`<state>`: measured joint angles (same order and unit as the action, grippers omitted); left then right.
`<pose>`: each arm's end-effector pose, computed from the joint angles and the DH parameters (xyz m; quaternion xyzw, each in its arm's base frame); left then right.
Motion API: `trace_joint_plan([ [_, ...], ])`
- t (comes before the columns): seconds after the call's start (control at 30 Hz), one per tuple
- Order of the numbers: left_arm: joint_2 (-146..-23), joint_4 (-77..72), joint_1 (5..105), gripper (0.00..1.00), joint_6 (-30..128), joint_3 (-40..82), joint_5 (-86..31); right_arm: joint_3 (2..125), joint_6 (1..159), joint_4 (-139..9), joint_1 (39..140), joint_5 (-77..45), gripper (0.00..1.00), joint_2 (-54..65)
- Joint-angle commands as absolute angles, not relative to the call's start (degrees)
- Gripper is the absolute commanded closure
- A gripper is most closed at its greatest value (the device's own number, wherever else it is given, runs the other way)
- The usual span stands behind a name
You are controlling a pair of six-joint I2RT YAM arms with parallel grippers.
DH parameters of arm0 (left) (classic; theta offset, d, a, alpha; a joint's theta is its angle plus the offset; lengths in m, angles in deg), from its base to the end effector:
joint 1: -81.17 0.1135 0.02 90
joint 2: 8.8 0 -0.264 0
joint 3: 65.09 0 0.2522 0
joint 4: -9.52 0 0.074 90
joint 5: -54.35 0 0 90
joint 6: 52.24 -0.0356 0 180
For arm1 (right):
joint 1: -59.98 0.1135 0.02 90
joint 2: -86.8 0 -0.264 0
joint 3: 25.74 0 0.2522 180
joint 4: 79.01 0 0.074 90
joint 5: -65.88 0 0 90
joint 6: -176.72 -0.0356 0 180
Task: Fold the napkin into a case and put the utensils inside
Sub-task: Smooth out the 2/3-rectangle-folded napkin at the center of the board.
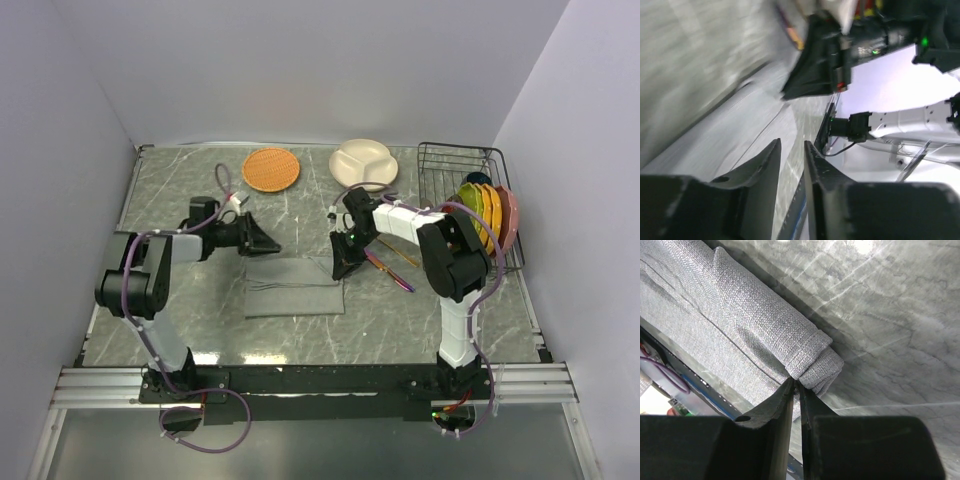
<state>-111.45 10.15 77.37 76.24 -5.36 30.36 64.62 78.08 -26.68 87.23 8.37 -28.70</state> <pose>0.3251 -0.0542 0.1398 -0.0183 0.7978 -0.5870 0.1367 0.3331 0.1931 0.1431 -0.1844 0.9368 0.2968 0.0140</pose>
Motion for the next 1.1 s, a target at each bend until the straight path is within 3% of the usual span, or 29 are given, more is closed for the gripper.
trace_joint_plan([
  [0.0, -112.6, 27.2, 69.1, 0.71, 87.8, -3.8, 26.7, 65.9, 80.5, -25.4, 87.7, 1.4, 0.83, -31.3],
  [0.17, -122.2, 41.6, 64.1, 0.75, 99.5, -2.0, 22.0, 66.7, 80.3, -25.1, 87.7, 1.2, 0.83, -31.7],
  [0.43, -128.8, 22.2, 64.0, 0.76, 88.4, 1.2, 11.6, 66.6, 80.7, -24.5, 87.5, 0.8, 0.84, -31.8],
  [0.8, -119.3, 30.4, 62.4, 0.81, 89.4, -0.2, 20.3, 66.6, 81.5, -24.2, 87.5, 1.5, 0.85, -30.6],
  [1.07, -124.5, 28.0, 57.8, 0.87, 90.9, 4.0, 15.5, 66.4, 81.6, -24.6, 87.6, 1.9, 0.85, -30.2],
])
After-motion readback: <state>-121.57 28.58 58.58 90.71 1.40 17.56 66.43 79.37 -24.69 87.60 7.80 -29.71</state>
